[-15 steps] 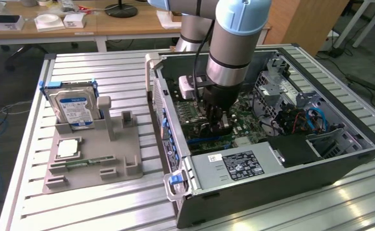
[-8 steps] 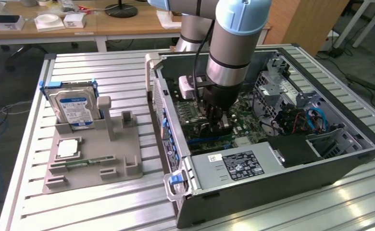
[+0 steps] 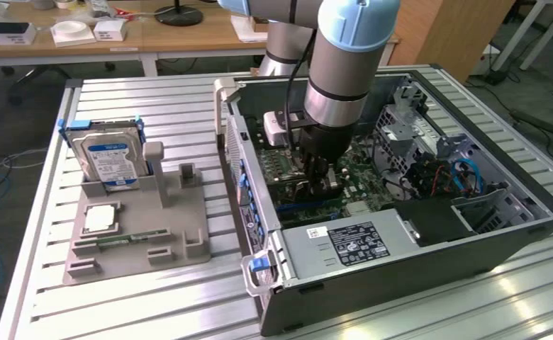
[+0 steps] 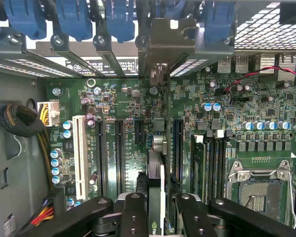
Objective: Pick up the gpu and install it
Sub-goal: 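Insert the gpu into the slot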
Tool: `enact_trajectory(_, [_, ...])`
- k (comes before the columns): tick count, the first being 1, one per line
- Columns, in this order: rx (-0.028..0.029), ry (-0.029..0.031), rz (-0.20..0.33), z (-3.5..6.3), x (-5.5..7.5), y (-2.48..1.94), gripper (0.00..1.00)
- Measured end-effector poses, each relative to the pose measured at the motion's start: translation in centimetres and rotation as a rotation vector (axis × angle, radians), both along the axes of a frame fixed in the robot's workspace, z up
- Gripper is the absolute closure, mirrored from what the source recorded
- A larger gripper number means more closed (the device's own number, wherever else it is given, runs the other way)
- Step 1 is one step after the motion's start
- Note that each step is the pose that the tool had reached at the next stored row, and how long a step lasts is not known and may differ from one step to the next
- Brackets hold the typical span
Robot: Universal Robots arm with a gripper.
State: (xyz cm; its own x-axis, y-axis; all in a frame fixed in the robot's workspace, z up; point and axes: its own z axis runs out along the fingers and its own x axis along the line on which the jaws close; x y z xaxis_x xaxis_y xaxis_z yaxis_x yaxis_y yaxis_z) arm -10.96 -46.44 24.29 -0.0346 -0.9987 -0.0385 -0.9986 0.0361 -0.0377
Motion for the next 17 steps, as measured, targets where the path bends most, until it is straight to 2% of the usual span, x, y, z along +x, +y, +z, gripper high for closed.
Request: enact_trajectory(17, [0.0001, 0.0000, 0.000, -0.19, -0.06, 0.00, 0.73])
